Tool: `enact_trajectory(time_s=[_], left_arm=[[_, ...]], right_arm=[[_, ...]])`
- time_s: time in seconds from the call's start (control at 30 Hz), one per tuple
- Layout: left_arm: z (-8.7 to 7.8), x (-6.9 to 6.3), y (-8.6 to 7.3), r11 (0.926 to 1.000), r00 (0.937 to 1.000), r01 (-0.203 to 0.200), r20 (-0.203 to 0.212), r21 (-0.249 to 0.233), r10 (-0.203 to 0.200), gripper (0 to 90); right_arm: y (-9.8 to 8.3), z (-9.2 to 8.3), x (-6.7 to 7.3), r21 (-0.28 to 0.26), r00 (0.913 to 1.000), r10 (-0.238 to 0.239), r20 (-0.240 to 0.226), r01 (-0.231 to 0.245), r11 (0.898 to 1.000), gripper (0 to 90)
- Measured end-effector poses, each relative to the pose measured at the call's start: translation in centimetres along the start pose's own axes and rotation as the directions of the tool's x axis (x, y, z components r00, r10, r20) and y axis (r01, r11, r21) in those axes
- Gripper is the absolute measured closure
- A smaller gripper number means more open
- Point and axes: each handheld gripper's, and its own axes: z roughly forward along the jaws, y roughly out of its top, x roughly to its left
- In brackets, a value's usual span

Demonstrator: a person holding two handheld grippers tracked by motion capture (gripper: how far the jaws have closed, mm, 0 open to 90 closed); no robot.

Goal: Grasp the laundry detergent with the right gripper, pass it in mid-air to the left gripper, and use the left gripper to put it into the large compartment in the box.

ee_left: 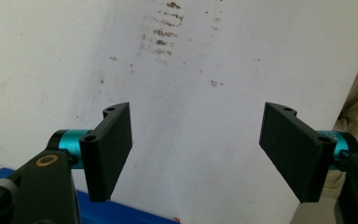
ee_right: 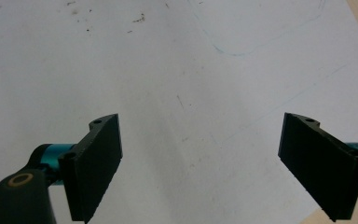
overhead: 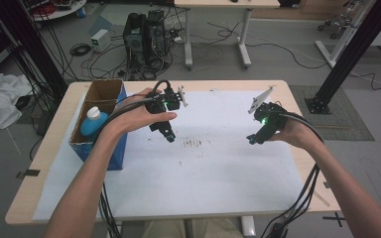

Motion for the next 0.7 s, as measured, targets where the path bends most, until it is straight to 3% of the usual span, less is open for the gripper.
enact_trajectory(time_s=[0.03, 0.1, 0.13, 0.17, 0.2, 0.23, 0.27, 0.3, 0.37, 0.4, 0.43, 0.47, 0.7], left_arm=[[1.9, -0.8, 0.7, 0.9985, 0.9986, -0.053, 0.010, 0.011, 0.053, 25.6], [1.5, -0.6, 0.5, 0.9993, 0.9993, -0.037, 0.012, 0.007, 0.037, 25.7], [2.1, -0.9, 0.8, 0.9981, 0.9982, -0.059, 0.013, 0.017, 0.059, 25.6], [2.0, -0.9, 0.7, 0.9983, 0.9983, -0.057, 0.012, 0.016, 0.057, 25.6], [-1.1, 0.3, -0.3, 0.9999, 0.9997, 0.015, -0.018, -0.004, -0.015, 25.6], [3.1, -1.5, 1.1, 0.9954, 0.9961, -0.087, 0.020, 0.041, 0.086, 25.6], [1.9, -0.8, 0.7, 0.9986, 0.9986, -0.052, 0.008, 0.012, 0.052, 25.6], [2.8, -1.4, 1.1, 0.9963, 0.9966, -0.080, 0.019, 0.030, 0.080, 25.6], [2.4, -1.1, 0.9, 0.9974, 0.9974, -0.069, 0.018, 0.021, 0.069, 25.6], [3.3, -1.6, 1.1, 0.9949, 0.9958, -0.089, 0.026, 0.046, 0.088, 25.6], [2.6, -1.2, 1.0, 0.9967, 0.9969, -0.077, 0.020, 0.026, 0.076, 25.6], [3.4, -1.6, 1.1, 0.9949, 0.9957, -0.090, 0.026, 0.046, 0.089, 25.6], [3.4, -1.6, 1.1, 0.9952, 0.9962, -0.085, 0.025, 0.048, 0.084, 25.6]], right_arm=[[0.1, 0.2, 0.0, 0.001, 1.0000, -0.001, 0.000, 0.001, 1.000, 12.7], [0.0, -0.1, 0.0, 0.000, 1.0000, -0.001, 0.001, 0.001, 1.000, 12.7], [0.0, 0.0, 0.0, 0.000, 1.0000, -0.001, 0.000, 0.001, 1.000, 12.7], [-0.1, -0.2, 0.1, 0.000, 1.0000, 0.002, 0.000, -0.002, 1.000, 12.7], [-0.1, -0.2, 0.1, 0.001, 1.0000, 0.002, 0.000, -0.002, 1.000, 12.7], [0.1, 0.2, 0.0, 0.005, 1.0000, -0.004, -0.001, 0.004, 1.000, 12.7], [-0.2, -0.1, 0.0, 0.005, 1.0000, 0.004, -0.001, -0.004, 1.000, 12.7], [0.0, -0.1, 0.1, 0.001, 1.0000, 0.003, 0.001, -0.003, 1.000, 12.7], [-0.1, -0.2, 0.0, 0.004, 1.0000, 0.000, 0.000, 0.000, 1.000, 12.7], [-0.1, -0.2, 0.1, 0.002, 1.0000, -0.001, -0.002, 0.001, 1.000, 12.7], [-0.2, 0.0, -0.1, 0.008, 1.0000, 0.002, 0.000, -0.002, 1.000, 12.7], [-0.1, -0.2, 0.0, 0.004, 1.0000, -0.001, 0.000, 0.001, 1.000, 12.7], [-0.1, 0.1, 0.0, 0.008, 1.0000, -0.001, 0.001, 0.001, 1.000, 12.7]])
